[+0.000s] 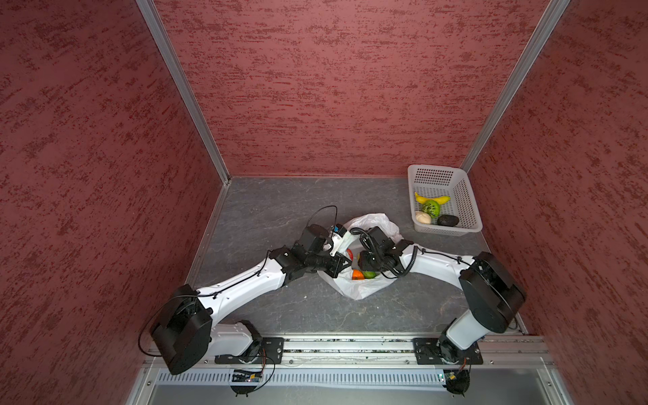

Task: Untie the knot of the plastic bag and take out the fruit
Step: Pick up the fruit from the plastic bag, then place the fruit in the basket.

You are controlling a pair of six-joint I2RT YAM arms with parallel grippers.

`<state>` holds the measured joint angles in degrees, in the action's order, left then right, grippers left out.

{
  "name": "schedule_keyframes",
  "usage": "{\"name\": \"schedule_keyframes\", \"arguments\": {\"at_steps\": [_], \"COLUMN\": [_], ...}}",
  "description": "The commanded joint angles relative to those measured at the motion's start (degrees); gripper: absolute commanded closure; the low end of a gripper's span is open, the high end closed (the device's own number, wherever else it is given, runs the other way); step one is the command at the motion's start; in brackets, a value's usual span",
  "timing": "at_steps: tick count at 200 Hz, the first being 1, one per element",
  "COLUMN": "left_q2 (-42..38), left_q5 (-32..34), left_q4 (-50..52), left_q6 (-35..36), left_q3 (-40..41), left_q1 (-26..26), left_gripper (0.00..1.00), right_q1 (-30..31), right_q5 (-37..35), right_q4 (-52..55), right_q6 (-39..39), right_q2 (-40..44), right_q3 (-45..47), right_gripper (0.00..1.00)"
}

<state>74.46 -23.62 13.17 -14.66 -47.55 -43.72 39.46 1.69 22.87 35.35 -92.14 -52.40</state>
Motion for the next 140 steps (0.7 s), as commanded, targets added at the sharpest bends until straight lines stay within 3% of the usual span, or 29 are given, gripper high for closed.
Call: {"name": "schedule_keyframes", "arguments": {"at_steps": [1, 140], "left_q2": [0.3, 1.5], "left_q5": [1.9, 3.0], "left_q4": [0.9, 0.6], "left_q6": [-0.6, -0.8], "left_q3": [-0.7, -1.2], "left_q1": [-0.2, -0.4], "left_gripper": [1.00, 1.00], "right_q1": [1.0, 5.6], "right_q5": [-0.7, -3.4], "right_q4": [1.2, 6.8], "right_q6": [-0.1, 1.0], "right_q2": [4.1, 18.3], "right_q3": [-0.5, -2.9], "right_gripper": [0.63, 0.63]}}
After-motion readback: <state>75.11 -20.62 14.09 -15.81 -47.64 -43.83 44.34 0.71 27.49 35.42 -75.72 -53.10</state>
